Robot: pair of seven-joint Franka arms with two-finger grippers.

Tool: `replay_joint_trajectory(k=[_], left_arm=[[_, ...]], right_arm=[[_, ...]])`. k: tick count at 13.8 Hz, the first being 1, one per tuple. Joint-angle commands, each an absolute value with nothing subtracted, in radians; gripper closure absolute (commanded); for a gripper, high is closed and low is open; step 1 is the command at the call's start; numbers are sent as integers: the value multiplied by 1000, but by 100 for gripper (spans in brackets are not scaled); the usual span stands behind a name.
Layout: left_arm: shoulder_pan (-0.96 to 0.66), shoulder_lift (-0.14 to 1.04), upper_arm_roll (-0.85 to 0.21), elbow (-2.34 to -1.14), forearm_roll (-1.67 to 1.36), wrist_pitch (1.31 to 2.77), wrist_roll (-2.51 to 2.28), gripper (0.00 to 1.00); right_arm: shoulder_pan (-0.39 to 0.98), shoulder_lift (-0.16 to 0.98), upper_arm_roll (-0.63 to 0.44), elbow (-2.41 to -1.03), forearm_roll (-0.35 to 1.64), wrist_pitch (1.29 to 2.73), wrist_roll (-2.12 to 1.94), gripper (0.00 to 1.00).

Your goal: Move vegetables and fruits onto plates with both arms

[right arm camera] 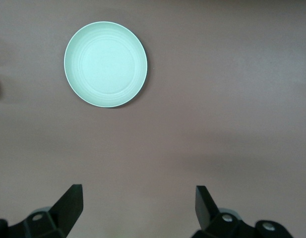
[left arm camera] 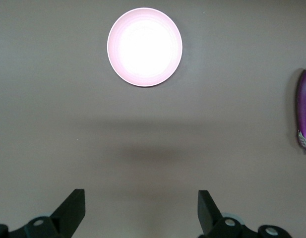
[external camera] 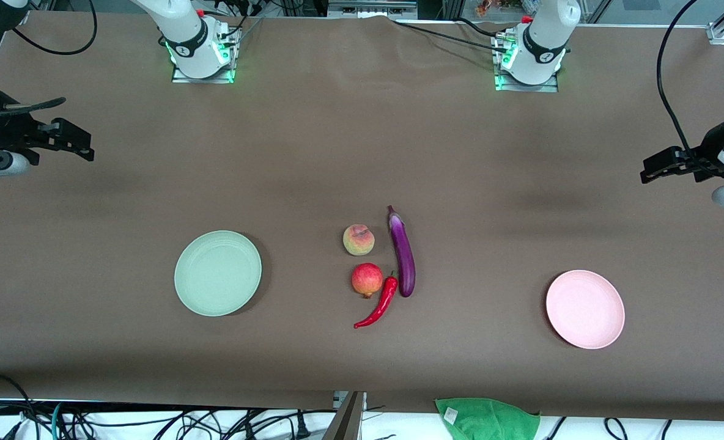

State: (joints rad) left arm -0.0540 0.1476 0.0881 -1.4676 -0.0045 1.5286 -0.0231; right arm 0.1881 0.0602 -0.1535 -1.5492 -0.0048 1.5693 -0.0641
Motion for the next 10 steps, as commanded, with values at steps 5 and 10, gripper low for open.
replay_joint_trajectory(k=[5, 10], left_arm=[[-54, 163, 87, -1442, -8, 1519, -28, 0], [-51, 183, 87, -1399, -8, 1451, -28, 0]], right_arm=[[189, 31, -153, -1583, -20, 1588, -81, 0], [189, 31, -153, -1583, -18, 1585, -81, 0]])
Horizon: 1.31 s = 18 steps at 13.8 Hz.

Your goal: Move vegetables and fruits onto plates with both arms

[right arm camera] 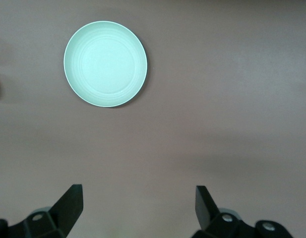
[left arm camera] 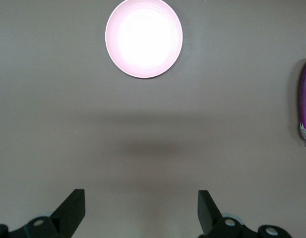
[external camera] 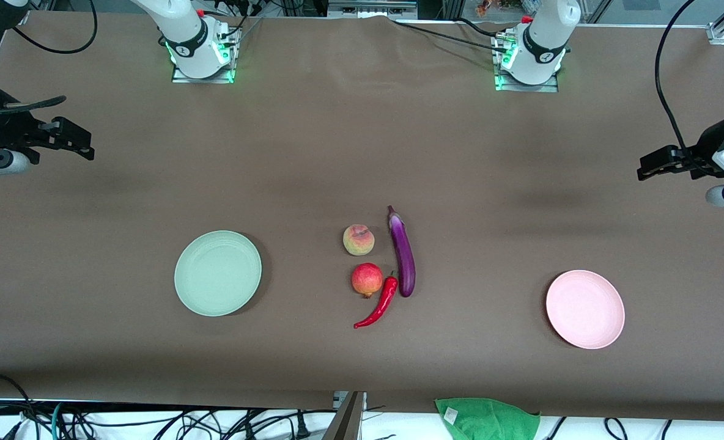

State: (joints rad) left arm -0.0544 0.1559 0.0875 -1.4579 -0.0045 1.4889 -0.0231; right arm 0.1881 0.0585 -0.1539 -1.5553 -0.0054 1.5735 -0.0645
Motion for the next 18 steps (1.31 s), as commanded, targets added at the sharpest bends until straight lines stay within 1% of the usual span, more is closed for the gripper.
replay_joint_trajectory(k=[1, 18], left_arm=[[-51, 183, 87, -1397, -8, 1451, -28, 0], [-63, 212, 84, -1378, -20, 1451, -20, 0]], right_arm=[[189, 31, -153, -1583, -18, 1585, -81, 0], [189, 31, -155, -1583, -15, 1585, -80, 0]])
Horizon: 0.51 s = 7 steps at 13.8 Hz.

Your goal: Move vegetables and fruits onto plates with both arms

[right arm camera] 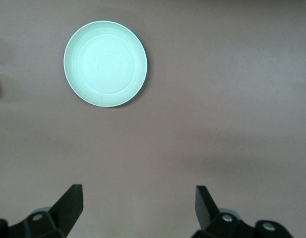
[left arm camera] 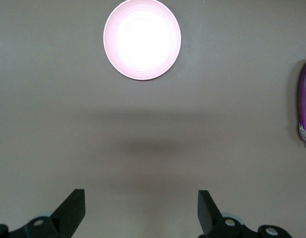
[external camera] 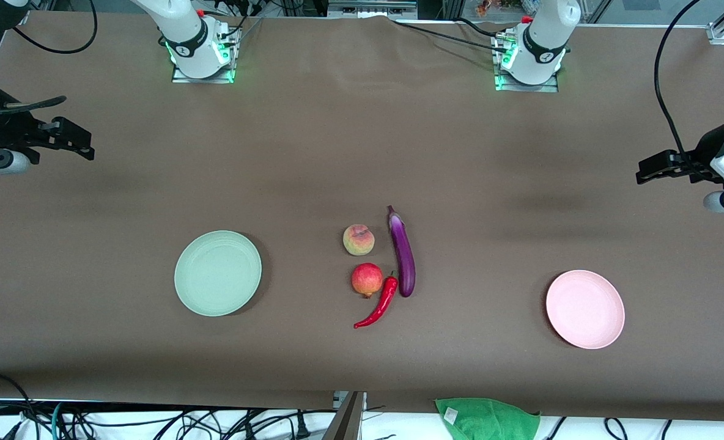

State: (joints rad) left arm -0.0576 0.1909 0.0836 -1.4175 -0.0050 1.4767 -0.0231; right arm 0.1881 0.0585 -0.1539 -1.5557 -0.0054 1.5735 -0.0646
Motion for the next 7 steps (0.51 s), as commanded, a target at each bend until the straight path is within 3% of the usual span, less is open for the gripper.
replay_joint_trajectory(k=[1, 7], left_arm=[[-67, 213, 83, -1378, -18, 1453, -20, 0], [-127, 239, 66, -1376, -46, 1459, -24, 0]], right_arm=[[189, 31, -155, -1583, -15, 1585, -80, 0], [189, 31, -155, -1585, -15, 1585, -80, 0]])
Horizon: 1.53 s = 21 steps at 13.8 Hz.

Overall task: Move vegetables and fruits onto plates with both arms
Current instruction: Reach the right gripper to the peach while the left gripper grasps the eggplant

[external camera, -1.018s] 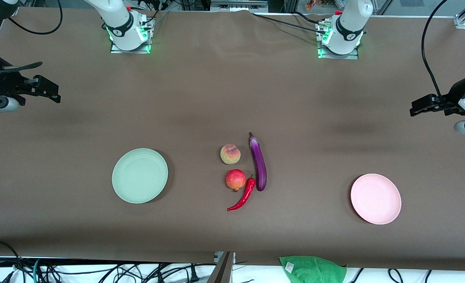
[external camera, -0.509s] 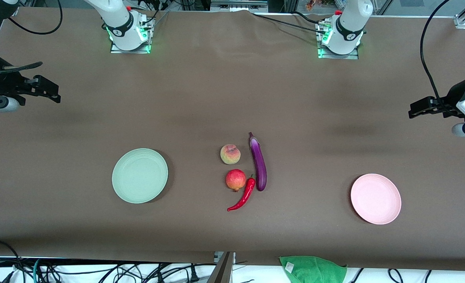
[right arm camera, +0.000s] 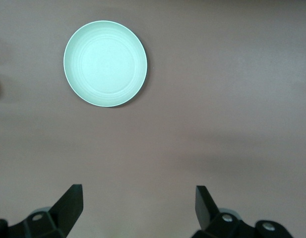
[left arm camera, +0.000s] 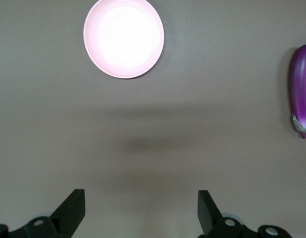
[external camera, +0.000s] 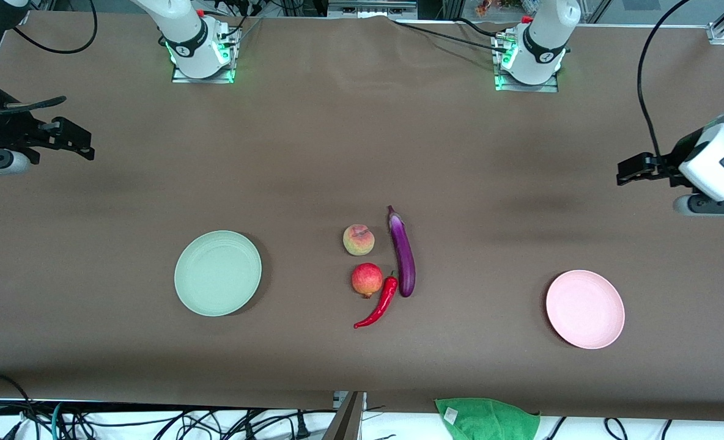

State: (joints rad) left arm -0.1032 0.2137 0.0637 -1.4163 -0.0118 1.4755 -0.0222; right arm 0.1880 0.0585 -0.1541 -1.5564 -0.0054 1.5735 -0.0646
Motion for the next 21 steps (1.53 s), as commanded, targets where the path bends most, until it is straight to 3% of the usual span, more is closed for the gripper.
replay_joint_trajectory(k=[1, 11, 13, 17, 21], left_arm=[[-139, 245, 66, -1376, -72, 1459, -31, 0], [-265, 313, 55, -1396, -195, 1597, -29, 0], [-264, 336, -7, -1410, -195, 1675, -35, 0], [-265, 428, -116, -1433, -180, 1830, -248, 0], [-324, 515, -133, -1433, -137, 1945, -363, 0]], right_arm=[[189, 32, -155, -1585, -15, 1585, -80, 0], [189, 54, -152, -1572, -6, 1597, -81, 0], [181, 72, -153, -1569, -11, 1598, -83, 0], [215, 186, -91, -1577, 26, 1531, -93, 0], [329, 410, -51, -1502, 93, 1790, -17, 0]])
